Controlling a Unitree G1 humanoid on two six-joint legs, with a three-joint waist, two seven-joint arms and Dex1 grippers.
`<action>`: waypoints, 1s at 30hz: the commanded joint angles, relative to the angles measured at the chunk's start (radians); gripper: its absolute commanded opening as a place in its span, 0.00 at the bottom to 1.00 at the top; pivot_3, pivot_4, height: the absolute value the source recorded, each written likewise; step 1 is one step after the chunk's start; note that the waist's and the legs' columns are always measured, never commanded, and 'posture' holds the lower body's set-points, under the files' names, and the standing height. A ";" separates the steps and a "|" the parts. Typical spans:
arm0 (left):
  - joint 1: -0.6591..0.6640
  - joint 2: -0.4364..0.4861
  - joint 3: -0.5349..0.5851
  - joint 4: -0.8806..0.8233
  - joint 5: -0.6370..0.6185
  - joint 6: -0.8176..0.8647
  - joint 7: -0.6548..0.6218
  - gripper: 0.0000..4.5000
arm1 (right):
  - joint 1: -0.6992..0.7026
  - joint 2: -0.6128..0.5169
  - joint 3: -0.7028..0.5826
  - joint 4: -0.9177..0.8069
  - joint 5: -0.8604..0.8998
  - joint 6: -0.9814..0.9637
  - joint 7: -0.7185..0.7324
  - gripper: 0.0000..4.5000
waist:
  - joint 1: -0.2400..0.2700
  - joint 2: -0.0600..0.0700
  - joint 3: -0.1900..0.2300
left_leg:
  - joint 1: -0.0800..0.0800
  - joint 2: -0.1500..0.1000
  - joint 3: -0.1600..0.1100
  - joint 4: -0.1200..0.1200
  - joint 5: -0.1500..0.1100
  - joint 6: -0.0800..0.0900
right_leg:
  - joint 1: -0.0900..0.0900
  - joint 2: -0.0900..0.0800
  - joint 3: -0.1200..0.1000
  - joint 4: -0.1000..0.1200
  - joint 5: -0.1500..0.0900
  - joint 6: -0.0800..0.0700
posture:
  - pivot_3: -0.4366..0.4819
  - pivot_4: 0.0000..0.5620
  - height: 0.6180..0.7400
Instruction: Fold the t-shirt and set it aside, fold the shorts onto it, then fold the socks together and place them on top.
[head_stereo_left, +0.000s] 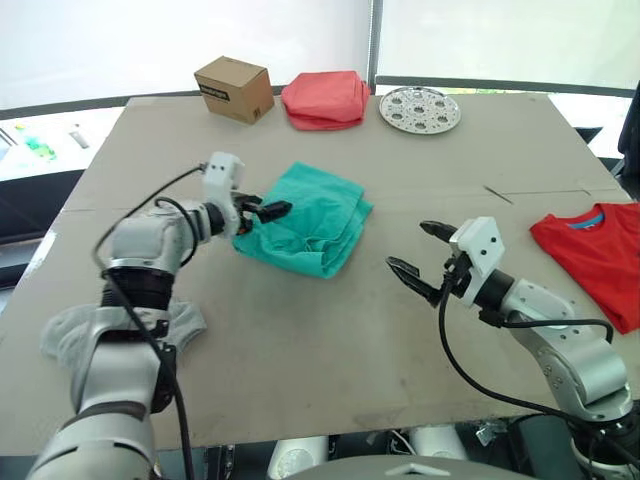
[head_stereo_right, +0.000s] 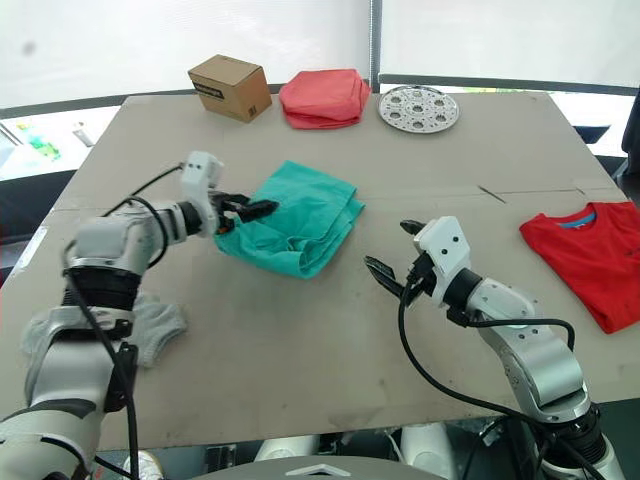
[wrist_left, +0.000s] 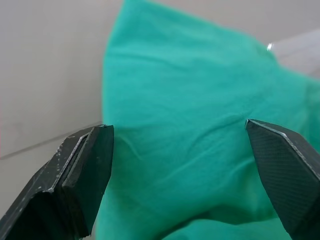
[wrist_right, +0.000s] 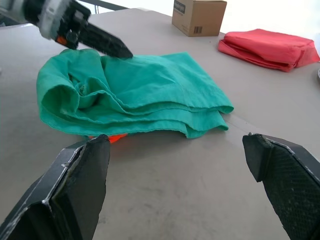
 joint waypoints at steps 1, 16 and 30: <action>-0.022 -0.018 -0.088 0.105 0.092 -0.090 -0.145 0.88 | 0.006 -0.002 -0.018 -0.066 -0.001 0.026 -0.028 1.00 | -0.001 0.000 0.000 | 0.000 0.000 0.000 0.000 0.000 0.000 | 0.000 0.000 0.000 0.000 0.000 0.000 | 0.48 0.27 0.97; 0.147 -0.295 0.028 -0.530 -0.053 0.340 0.044 0.10 | 0.050 0.052 -0.230 -0.174 0.181 0.442 -0.177 1.00 | 0.002 0.001 -0.001 | -0.001 0.000 -0.001 0.002 0.000 0.000 | 0.000 -0.007 0.000 0.000 0.000 0.000 | 0.48 0.27 0.97; 0.503 0.020 0.341 -0.979 -0.344 0.303 -0.255 0.76 | -0.081 0.275 -0.310 -0.189 0.315 0.903 -0.386 1.00 | -0.006 0.004 -0.001 | 0.000 0.000 -0.001 -0.001 0.000 0.000 | -0.001 -0.006 0.000 0.000 0.000 -0.001 | 0.48 0.27 0.97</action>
